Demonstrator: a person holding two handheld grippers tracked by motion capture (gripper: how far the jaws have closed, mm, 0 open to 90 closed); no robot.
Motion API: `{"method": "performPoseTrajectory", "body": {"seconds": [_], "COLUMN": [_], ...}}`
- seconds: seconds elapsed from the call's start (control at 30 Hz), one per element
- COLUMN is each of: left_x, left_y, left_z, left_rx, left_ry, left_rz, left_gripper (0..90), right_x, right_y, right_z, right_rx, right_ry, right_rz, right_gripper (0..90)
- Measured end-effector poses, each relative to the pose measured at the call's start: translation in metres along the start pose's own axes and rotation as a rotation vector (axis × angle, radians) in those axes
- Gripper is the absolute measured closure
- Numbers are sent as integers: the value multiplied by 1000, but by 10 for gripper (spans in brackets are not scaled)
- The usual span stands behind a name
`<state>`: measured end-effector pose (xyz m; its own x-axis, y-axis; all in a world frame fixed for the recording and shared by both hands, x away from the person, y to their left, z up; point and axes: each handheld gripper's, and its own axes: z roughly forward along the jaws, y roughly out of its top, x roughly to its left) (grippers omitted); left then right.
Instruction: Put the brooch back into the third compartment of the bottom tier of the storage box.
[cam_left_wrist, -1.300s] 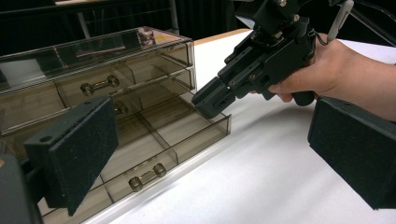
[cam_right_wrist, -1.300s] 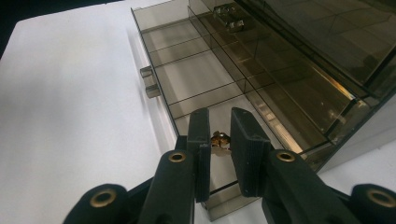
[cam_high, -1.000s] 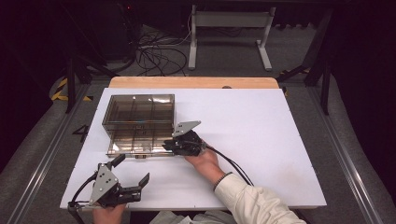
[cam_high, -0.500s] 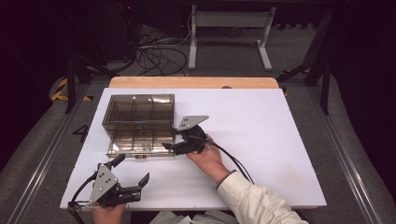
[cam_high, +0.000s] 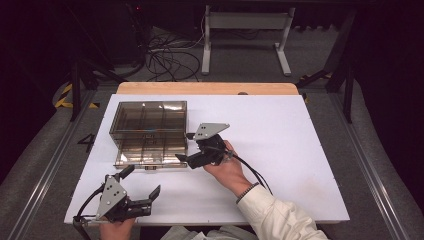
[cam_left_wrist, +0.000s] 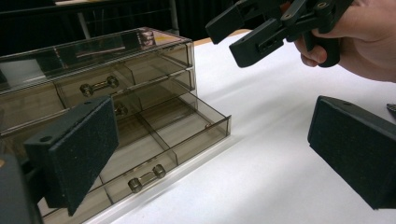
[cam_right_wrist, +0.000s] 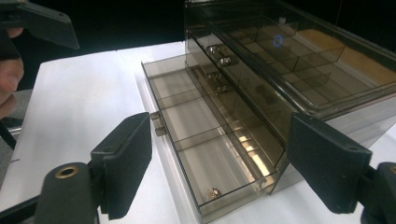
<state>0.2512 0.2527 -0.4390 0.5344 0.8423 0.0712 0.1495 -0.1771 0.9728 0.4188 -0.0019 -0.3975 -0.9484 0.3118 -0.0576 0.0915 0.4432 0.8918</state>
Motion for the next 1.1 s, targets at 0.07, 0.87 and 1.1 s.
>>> {"method": "performPoseTrajectory", "body": {"seconds": [0.07, 0.87, 1.1], "left_x": [0, 1, 2], "left_y": [0, 1, 1], "left_z": [0, 2, 3], "left_rx": [0, 1, 2], "left_ry": [2, -3, -4], "left_rz": [1, 7, 6], "left_gripper": [28, 28, 28], "right_x": [0, -3, -7], "right_y": [0, 3, -3], "right_z": [-1, -56, -77], "right_rx": [-3, -55, -61], "right_ry": [0, -39, -79], "right_rz": [2, 25, 29], "right_gripper": [230, 21, 17]}}
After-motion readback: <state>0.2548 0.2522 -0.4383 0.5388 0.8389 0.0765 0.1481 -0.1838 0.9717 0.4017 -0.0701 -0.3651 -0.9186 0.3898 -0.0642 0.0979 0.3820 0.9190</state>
